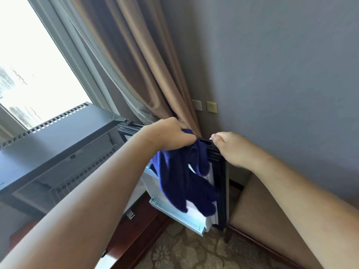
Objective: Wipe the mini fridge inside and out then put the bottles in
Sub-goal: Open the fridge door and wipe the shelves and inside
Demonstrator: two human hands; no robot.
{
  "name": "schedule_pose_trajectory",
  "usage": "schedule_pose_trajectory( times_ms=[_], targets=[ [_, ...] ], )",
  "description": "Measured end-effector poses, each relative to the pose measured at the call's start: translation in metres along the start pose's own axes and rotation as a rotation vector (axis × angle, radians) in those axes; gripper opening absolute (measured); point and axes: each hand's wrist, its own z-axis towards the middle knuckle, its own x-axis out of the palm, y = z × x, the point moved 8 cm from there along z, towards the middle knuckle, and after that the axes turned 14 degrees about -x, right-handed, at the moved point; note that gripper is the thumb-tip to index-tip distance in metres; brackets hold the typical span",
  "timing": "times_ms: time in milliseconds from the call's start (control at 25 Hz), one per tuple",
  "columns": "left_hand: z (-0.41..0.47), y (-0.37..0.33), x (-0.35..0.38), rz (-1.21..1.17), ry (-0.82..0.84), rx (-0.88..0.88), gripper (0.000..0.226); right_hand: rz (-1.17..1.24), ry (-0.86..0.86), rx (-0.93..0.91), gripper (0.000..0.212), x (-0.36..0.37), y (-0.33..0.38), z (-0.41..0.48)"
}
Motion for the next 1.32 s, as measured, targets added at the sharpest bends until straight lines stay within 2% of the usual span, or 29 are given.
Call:
schedule_pose_trajectory(
  times_ms=[120,240,360,520,640,760,840,920,1040,1120,1200,1320],
  targets=[
    [0.006,0.047,-0.012,-0.016,-0.178,0.055,0.027,-0.075,-0.038,0.026,0.041,-0.004,0.002,0.001],
    [0.020,0.103,-0.017,-0.088,-0.282,-0.003,0.045,-0.115,-0.113,0.021,0.030,-0.008,0.014,0.008],
    [0.048,0.144,-0.023,-0.156,-0.259,-0.097,0.055,-0.121,-0.142,0.033,0.023,-0.003,0.032,0.020],
    [0.084,0.168,-0.038,-0.125,-0.161,-0.133,0.046,-0.311,-0.178,0.117,0.035,0.002,0.045,0.024],
    [0.105,0.158,-0.049,-0.005,-0.087,-0.117,0.037,-0.464,-0.218,0.165,0.046,0.003,0.047,0.024],
    [0.096,0.124,-0.048,0.046,-0.021,-0.019,0.035,-0.506,-0.281,0.181,0.047,0.001,0.049,0.021],
    [0.081,0.102,-0.044,0.094,-0.069,0.040,0.041,-0.515,-0.321,0.185,0.046,0.000,0.050,0.019],
    [0.057,0.079,-0.036,0.139,-0.200,0.110,0.047,-0.511,-0.361,0.180,0.045,-0.001,0.051,0.019],
    [0.012,0.029,-0.003,0.072,-0.277,0.265,0.051,-0.481,-0.380,0.184,0.048,-0.003,0.050,0.019],
    [-0.013,0.000,0.019,0.025,-0.333,0.336,0.045,-0.352,-0.396,0.199,0.051,-0.006,0.043,0.015],
    [-0.022,-0.010,0.028,-0.015,-0.372,0.349,0.040,-0.222,-0.424,0.195,0.048,-0.009,0.037,0.008],
    [-0.012,0.016,0.025,-0.123,-0.309,0.294,0.046,-0.236,-0.400,0.092,0.044,-0.006,0.036,0.001]
  ],
)
